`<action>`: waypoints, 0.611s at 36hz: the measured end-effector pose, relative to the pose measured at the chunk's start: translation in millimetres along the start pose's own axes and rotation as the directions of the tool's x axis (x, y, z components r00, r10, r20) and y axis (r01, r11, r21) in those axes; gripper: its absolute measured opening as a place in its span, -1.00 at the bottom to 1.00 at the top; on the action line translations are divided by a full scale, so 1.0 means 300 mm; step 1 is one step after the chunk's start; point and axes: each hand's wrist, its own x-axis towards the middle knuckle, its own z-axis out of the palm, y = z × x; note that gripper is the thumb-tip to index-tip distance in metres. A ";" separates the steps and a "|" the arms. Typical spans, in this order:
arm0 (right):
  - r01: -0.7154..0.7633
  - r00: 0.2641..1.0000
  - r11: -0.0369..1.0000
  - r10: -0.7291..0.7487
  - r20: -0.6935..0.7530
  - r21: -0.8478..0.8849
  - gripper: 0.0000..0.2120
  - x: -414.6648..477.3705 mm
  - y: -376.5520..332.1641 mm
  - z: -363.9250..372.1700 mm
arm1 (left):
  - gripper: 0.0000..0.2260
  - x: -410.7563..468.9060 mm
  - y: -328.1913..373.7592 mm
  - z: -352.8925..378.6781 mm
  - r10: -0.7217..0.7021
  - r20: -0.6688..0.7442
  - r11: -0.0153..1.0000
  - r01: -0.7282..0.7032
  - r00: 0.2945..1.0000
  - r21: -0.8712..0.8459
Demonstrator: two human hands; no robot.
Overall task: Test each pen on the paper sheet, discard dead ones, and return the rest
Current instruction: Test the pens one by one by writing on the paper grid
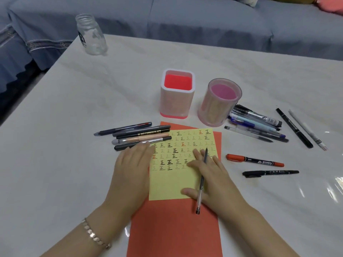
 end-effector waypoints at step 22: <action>-0.026 0.732 0.571 0.570 -0.373 0.820 -0.73 0.045 -0.064 -0.078 | -0.38 0.006 0.097 0.103 0.128 0.196 0.991 -0.118 0.972 -0.061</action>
